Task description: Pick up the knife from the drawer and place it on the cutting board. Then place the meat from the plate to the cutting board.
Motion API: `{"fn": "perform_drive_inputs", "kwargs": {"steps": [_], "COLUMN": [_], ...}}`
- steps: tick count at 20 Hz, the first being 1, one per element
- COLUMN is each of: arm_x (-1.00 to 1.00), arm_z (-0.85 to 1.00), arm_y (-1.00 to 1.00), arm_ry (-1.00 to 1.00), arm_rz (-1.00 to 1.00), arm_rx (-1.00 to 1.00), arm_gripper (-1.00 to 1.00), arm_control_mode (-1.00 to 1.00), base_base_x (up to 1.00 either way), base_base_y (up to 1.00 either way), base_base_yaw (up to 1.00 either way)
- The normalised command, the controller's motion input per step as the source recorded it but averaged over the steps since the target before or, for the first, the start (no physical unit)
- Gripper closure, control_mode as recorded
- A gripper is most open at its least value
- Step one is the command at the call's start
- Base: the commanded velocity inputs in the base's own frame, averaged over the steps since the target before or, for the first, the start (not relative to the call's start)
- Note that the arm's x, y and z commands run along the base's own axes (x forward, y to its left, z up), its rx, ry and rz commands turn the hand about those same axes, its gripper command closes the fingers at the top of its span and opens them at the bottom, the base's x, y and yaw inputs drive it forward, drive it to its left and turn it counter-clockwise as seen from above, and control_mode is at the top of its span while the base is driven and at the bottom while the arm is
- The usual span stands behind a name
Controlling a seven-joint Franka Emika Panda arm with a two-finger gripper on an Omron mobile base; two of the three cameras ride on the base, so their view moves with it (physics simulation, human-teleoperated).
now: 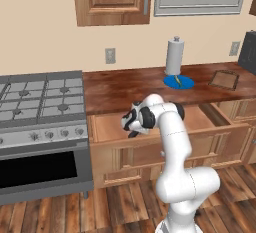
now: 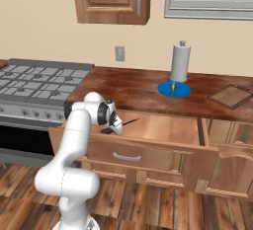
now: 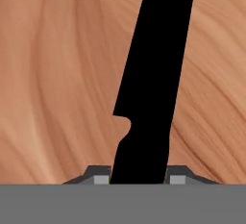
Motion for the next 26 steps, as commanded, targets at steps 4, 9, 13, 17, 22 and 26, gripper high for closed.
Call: {"fn": "perform_drive_inputs", "kwargs": {"steps": [4,9,13,17,22,26], "arm_x": [0.0,0.0,-0.03,-0.18,-0.17,-0.16], "arm_z": [0.23,0.51,0.29,0.17,0.31,0.56], "arm_y": [-0.01,-0.09,-0.14,-0.3,-0.3,-0.26], "arm_ry": [0.17,0.08,-0.08,-0.22,-0.05,0.01], "arm_rz": [0.0,-0.04,-0.12,-0.06,-0.18,-0.23], "arm_rx": [0.04,0.05,0.01,0.0,0.02,0.05], "arm_gripper": [1.0,1.0,1.0,1.0,1.0,1.0], "arm_control_mode": [-1.0,-1.0,-1.0,-1.0,-1.0,-1.0], "base_base_x": [0.0,0.0,0.0,0.0,0.0,0.0], "base_base_y": [0.0,0.0,0.0,0.0,0.0,0.0], "base_base_yaw": [0.0,0.0,0.0,0.0,0.0,0.0]}}
